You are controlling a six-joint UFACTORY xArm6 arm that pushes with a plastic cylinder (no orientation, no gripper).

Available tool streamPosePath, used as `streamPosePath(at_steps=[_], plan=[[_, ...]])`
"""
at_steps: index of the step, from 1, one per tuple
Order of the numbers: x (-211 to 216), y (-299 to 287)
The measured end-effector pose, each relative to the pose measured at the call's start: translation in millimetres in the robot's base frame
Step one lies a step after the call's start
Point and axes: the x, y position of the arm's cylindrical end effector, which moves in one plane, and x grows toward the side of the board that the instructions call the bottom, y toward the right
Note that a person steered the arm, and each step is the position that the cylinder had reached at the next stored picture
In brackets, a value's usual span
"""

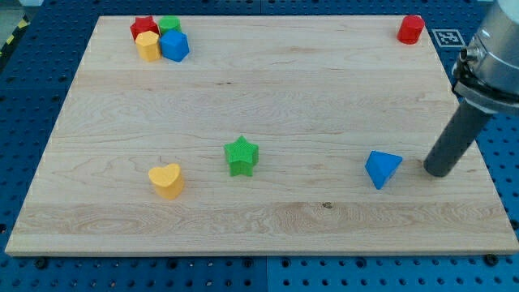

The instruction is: Move the triangle into the red circle

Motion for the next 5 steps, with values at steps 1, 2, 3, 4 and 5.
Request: streamPosePath(at_steps=[1, 2, 3, 4, 5], plan=[[24.0, -9.8], [31.0, -29.6], [25.7, -52.9], [27.2, -81.2], [5.8, -100.4]])
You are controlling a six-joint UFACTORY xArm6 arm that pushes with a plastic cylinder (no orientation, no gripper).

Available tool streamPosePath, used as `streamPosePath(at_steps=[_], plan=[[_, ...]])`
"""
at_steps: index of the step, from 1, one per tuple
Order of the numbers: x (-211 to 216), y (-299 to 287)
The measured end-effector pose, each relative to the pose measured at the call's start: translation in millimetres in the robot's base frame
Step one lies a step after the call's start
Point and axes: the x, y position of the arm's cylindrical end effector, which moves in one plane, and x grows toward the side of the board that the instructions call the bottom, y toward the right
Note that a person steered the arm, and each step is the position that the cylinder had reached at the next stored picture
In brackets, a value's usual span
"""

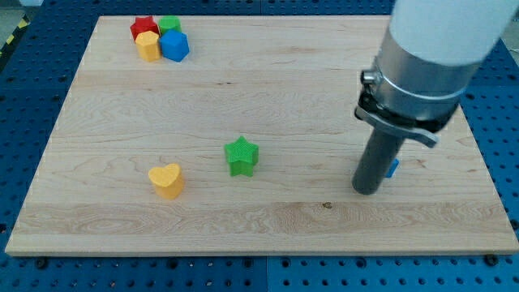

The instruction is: Move the triangle into the red circle

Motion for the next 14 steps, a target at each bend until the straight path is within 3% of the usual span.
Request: streamPosePath(at_steps=[3, 7, 14], plan=[[-16.0, 42.8], [-130.1, 42.9], [-131.6, 78.2]])
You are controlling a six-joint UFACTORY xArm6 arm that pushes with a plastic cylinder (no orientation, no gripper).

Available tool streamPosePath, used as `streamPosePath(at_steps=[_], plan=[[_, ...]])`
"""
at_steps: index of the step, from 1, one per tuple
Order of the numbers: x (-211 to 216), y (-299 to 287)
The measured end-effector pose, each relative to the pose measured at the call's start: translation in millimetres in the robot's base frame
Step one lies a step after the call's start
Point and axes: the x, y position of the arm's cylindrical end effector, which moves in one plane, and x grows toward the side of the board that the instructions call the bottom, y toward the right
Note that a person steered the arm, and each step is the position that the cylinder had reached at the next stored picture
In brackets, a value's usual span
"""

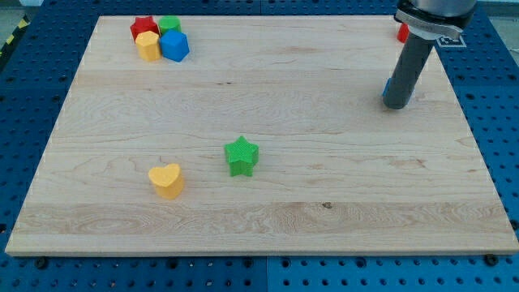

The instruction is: Move the triangle into the red circle

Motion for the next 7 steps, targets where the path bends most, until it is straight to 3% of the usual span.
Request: streamPosePath(at_steps=[1, 3, 6, 7], plan=[[0.0, 19.8], [-6.2, -14.4], [-13.3, -20.5], [-16.6, 28.0]])
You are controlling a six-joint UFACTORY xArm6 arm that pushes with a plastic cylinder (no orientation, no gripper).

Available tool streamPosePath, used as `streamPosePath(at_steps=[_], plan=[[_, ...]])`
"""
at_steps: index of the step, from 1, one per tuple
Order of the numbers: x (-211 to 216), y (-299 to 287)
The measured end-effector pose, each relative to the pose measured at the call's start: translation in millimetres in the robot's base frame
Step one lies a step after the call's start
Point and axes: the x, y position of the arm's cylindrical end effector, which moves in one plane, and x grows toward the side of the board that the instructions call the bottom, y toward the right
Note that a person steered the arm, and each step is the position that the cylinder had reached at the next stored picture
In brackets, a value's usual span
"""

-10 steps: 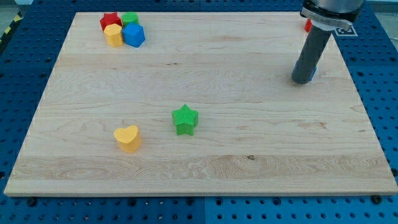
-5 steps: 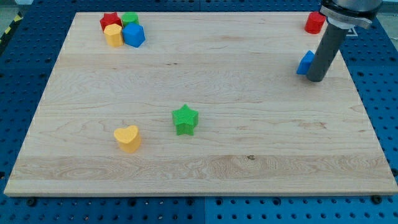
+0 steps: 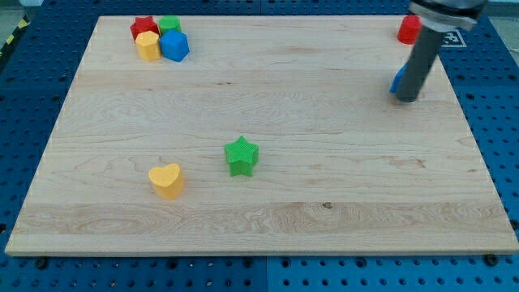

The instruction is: Move the triangle into the red circle

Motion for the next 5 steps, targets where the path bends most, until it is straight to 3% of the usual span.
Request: streamPosePath(at_steps=[3, 5], plan=[[-17.7, -36.5], [-36.3, -12.2]])
